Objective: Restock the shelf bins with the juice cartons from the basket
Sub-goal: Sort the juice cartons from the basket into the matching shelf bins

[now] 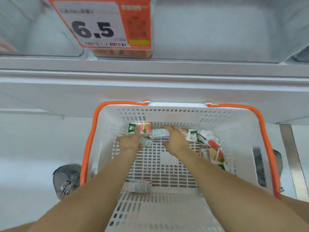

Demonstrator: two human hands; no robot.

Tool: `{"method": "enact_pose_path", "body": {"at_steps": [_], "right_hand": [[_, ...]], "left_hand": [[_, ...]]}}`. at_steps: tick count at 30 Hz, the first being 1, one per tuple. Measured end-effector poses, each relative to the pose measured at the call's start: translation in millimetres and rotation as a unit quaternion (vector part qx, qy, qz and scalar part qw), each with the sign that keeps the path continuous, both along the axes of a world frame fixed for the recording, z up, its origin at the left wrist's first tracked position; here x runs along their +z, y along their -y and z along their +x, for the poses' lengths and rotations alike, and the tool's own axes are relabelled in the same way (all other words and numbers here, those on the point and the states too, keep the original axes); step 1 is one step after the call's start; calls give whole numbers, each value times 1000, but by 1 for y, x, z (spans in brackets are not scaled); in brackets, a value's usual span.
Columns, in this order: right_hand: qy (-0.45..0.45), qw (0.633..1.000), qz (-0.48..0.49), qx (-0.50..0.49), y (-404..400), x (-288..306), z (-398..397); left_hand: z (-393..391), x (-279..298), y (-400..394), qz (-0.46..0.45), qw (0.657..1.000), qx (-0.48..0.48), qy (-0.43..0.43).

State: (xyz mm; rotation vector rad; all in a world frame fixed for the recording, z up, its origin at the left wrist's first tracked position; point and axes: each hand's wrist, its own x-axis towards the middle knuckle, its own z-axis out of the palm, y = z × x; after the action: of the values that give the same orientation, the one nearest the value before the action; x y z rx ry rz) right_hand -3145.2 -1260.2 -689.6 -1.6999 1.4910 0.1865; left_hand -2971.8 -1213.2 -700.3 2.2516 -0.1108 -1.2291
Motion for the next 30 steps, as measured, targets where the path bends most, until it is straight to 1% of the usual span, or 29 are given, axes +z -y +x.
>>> {"method": "enact_pose_path", "body": {"at_steps": [1,4,7,10,13,15,17,19,20,22,26,28,30], "right_hand": [[-2,1000,-4,0,1,-5,3],[-7,999,-26,-19,3,-15,11],[-16,999,-38,-25,2,-20,12],[-31,999,-12,-4,-4,-15,8],[-16,999,32,-20,-13,-8,1],[10,995,74,-66,-18,-1,-7],[71,979,124,-147,-24,8,-16],[125,958,148,-210,-28,21,-25],[142,954,149,-219,-28,30,-29],[158,959,118,-203,-24,52,-38],[185,975,47,-111,4,115,-52],[192,979,33,-60,18,155,-54],[175,984,17,13,27,202,-53]], "left_hand": [[2,-4,1,4,1000,7,-8],[4,-3,2,-14,1000,-21,-10],[3,4,-4,-41,999,-28,-16],[0,10,-12,-58,998,-23,-14],[-2,13,-22,-69,998,-11,-7],[0,12,-31,-82,997,-8,-13],[4,12,-37,-86,996,-31,-12],[3,31,-39,-93,993,-65,-8],[1,46,-38,-100,992,-78,-13],[2,72,-35,-106,987,-121,-28],[19,138,-17,-111,960,-251,-52],[30,179,-4,-127,938,-317,-53],[37,227,8,-134,906,-398,-52]]}}
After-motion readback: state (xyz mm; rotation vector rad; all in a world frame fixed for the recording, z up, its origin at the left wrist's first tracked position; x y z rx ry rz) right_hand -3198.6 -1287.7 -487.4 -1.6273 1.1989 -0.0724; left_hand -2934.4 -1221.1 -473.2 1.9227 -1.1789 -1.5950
